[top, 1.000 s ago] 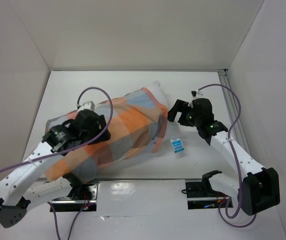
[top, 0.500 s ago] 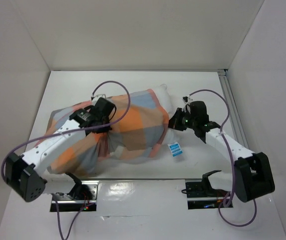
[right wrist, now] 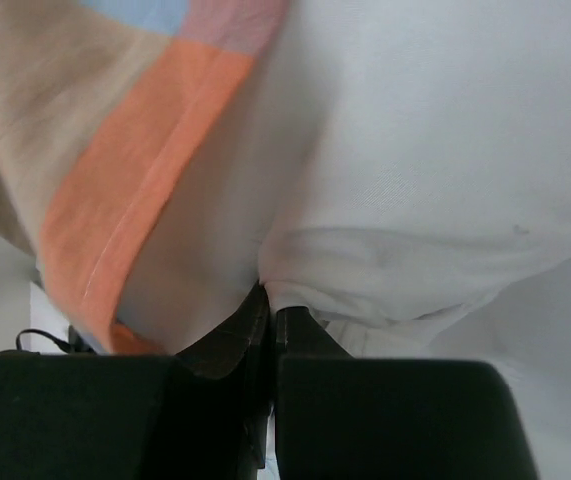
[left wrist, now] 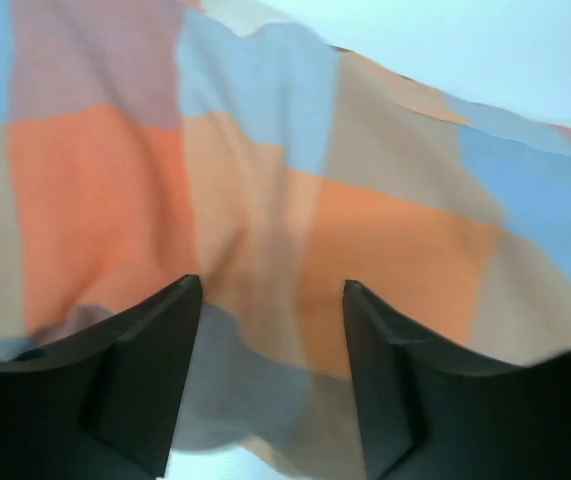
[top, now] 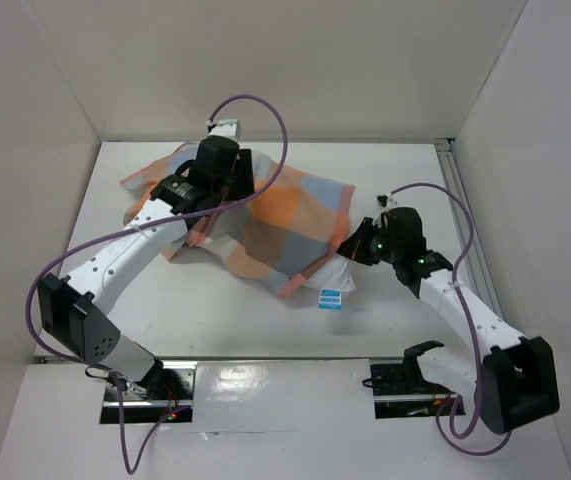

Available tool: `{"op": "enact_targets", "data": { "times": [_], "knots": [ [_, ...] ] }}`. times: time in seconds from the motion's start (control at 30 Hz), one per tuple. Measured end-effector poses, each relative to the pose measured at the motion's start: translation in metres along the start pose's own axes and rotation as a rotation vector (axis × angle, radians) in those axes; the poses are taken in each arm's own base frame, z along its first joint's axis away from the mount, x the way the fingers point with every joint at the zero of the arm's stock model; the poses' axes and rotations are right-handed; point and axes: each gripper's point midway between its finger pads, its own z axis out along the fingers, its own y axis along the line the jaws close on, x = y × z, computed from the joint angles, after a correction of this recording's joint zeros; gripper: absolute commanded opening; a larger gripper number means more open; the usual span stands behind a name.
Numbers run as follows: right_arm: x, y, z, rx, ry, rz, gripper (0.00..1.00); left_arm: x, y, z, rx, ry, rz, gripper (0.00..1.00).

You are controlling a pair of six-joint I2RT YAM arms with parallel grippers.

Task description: Put the pillow into the pillowcase

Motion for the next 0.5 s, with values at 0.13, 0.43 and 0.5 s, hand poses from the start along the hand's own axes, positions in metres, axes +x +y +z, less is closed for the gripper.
{"op": "enact_targets", "data": {
  "times": [0.13, 0.43, 0.5],
  "knots": [
    [-0.002, -0.001, 0.019, 0.007, 0.031, 0.051, 0.0, -0.002, -0.016, -0.042, 0.097, -0.049, 0.004, 0.5],
    [-0.021, 0.008, 0.033, -0.016, 0.0, 0.075, 0.0, 0.156, -0.078, -0.107, 0.412, 0.182, 0.065, 0.64],
    [-0.025, 0.01, 0.034, -0.018, -0.004, 0.073, 0.0, 0.205, -0.079, -0.092, 0.38, 0.276, 0.112, 0.68]
  ]
}}
